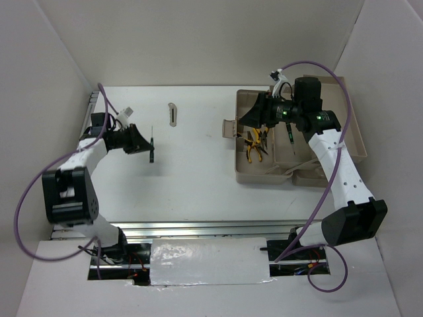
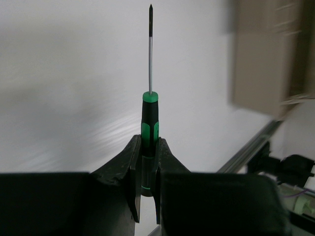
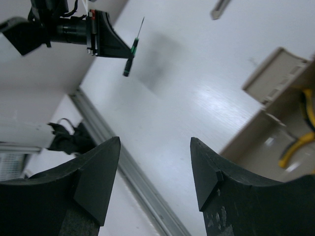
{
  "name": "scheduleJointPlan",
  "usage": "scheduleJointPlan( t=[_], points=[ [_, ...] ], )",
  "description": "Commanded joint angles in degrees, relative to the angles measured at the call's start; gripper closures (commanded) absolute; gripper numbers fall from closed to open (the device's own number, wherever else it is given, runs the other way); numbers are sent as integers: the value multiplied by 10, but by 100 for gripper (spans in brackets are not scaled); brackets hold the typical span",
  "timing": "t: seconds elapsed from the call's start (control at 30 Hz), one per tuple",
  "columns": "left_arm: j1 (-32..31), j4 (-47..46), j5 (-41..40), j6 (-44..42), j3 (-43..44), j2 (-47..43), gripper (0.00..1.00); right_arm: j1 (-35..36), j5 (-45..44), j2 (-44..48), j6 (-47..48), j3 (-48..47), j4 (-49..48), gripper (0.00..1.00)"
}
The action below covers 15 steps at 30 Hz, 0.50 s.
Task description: Sort the tools into containers
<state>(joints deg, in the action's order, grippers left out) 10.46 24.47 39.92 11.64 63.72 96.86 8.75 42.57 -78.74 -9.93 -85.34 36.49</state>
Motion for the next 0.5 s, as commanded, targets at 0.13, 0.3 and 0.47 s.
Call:
scheduleJointPlan(
  t=[0.13,0.3,0.47],
  points=[
    [-124,-520,164,362,-124,-274,100,78,120,-30,-160,18,-176,31],
    [-203,-627,138,451,-136,-295,100,141,145,-78,-186,-44,-198,30],
    [-245,-685,128,510,-129,-277,100,180,149,-108,-190,-97,-204,31]
  ],
)
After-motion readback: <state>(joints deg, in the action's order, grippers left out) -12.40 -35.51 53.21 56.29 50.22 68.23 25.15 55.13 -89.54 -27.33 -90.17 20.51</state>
